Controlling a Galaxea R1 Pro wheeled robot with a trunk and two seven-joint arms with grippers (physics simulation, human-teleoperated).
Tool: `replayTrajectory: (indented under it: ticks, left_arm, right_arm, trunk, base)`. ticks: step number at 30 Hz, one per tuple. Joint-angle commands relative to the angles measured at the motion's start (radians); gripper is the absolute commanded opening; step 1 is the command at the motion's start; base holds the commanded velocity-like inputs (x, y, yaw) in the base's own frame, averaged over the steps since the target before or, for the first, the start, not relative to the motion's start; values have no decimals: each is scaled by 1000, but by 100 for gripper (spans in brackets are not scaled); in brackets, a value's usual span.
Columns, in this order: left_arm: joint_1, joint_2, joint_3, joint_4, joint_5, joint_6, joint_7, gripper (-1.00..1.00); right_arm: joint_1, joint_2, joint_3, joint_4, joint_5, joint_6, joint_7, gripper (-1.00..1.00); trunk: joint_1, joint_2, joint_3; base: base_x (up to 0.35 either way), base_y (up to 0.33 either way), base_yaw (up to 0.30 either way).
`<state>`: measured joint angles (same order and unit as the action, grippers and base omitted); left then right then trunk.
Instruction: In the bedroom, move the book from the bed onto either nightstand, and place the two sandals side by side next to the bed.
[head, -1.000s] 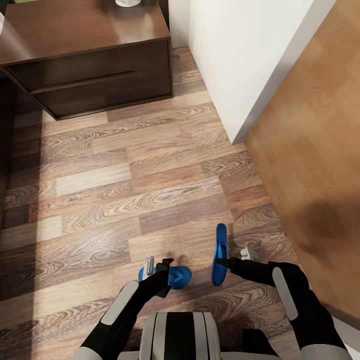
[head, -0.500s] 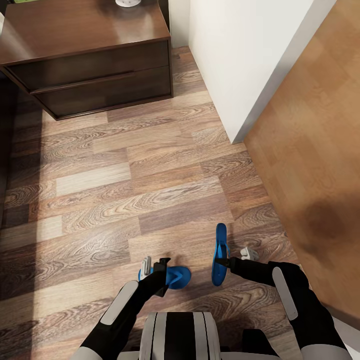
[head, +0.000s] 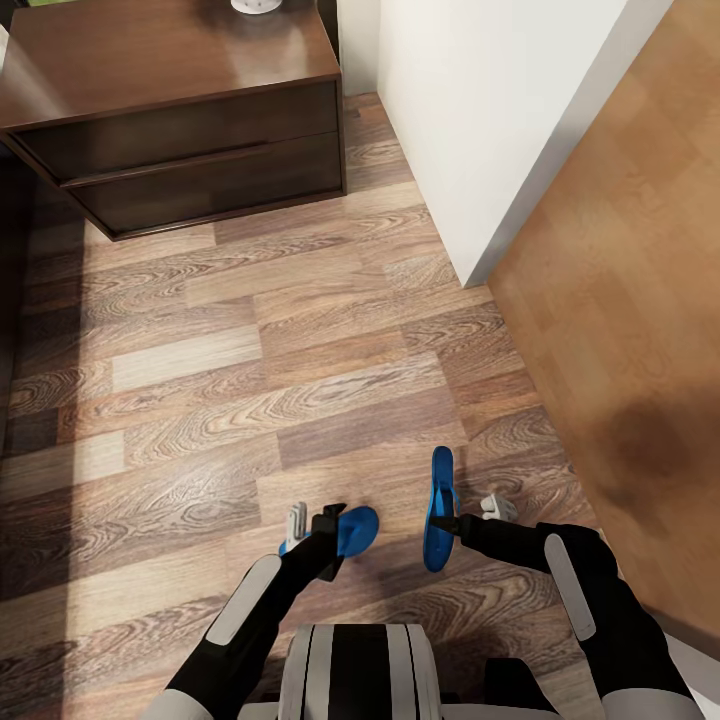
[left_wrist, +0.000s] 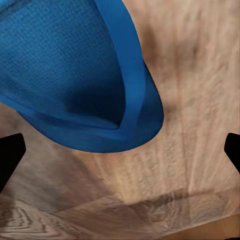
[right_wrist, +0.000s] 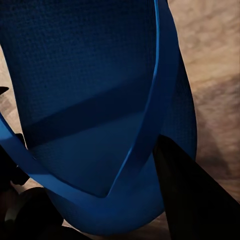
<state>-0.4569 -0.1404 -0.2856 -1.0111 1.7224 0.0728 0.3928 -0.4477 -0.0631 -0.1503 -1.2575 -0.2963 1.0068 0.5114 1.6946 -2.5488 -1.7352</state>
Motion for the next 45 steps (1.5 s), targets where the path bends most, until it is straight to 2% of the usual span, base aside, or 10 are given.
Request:
replayTrajectory:
  ticks: [1, 5, 20, 38, 45]
  left_arm:
    - [0, 0, 0, -1, 3, 2, 5, 100]
    - [0, 1, 0, 0, 3, 2, 5, 100]
    - [0, 2, 0, 0, 2, 0, 5, 100]
    - [0, 2, 0, 0, 2, 1, 5, 100]
    - [0, 2, 0, 0, 2, 0, 5, 100]
  right_arm:
    - [-1, 0, -2, 0, 6, 4, 9, -100]
    - [0, 0, -2, 0, 6, 4, 9, -100]
    - [0, 0, -2, 0, 6, 4, 9, -100]
    - [-1, 0, -2, 0, 6, 4, 8, -100]
    - [0, 0, -2, 0, 6, 4, 8, -100]
  trunk:
    - [0, 0, 0]
    - [0, 0, 0]
    - [7, -4, -58]
    - [7, -4, -58]
    - [9, -5, -82]
  base:
    - [0, 0, 0]
    - [0, 0, 0]
    - [0, 0, 0]
    - [0, 0, 0]
    - [0, 0, 0]
